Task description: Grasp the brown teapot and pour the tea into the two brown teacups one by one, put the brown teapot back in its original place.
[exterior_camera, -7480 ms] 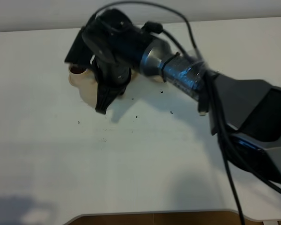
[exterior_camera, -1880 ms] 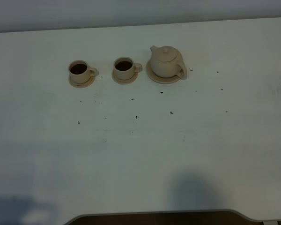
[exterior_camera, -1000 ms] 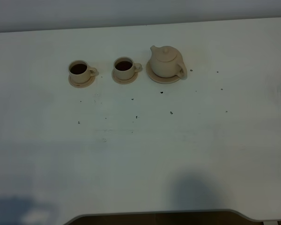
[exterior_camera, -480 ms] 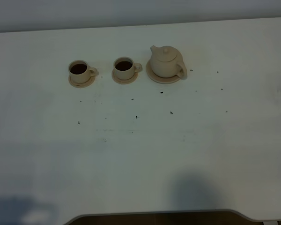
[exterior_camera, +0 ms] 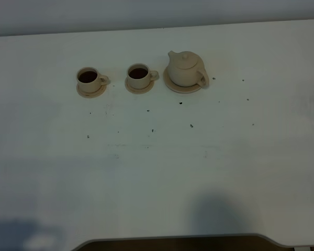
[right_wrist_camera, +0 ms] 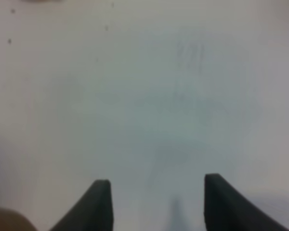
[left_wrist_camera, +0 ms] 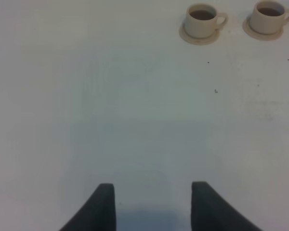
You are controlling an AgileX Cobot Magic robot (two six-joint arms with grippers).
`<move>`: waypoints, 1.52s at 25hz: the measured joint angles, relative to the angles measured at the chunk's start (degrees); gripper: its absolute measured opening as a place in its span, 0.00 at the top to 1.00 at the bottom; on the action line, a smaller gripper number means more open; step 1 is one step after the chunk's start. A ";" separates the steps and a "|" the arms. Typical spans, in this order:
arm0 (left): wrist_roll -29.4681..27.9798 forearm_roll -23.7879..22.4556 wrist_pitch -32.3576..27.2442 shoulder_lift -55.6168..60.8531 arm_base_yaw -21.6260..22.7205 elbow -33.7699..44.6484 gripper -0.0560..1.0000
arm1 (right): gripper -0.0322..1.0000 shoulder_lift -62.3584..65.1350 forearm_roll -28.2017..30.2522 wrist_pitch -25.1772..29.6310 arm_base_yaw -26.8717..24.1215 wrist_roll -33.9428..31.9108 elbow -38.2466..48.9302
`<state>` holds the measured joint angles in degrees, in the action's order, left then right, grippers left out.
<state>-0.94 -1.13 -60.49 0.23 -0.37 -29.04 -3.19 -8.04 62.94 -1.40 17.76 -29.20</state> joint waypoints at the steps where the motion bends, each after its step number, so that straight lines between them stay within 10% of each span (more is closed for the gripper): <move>1: 0.00 0.00 0.00 0.00 0.00 0.00 0.60 | 0.53 0.73 0.00 0.00 0.00 0.00 0.00; 38: -0.06 0.00 0.00 0.00 0.00 0.00 0.60 | 0.53 3.56 -0.18 0.34 0.00 0.07 0.11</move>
<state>-1.00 -1.13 -60.49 0.23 -0.37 -29.04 0.36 -8.23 63.28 -1.40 17.82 -29.09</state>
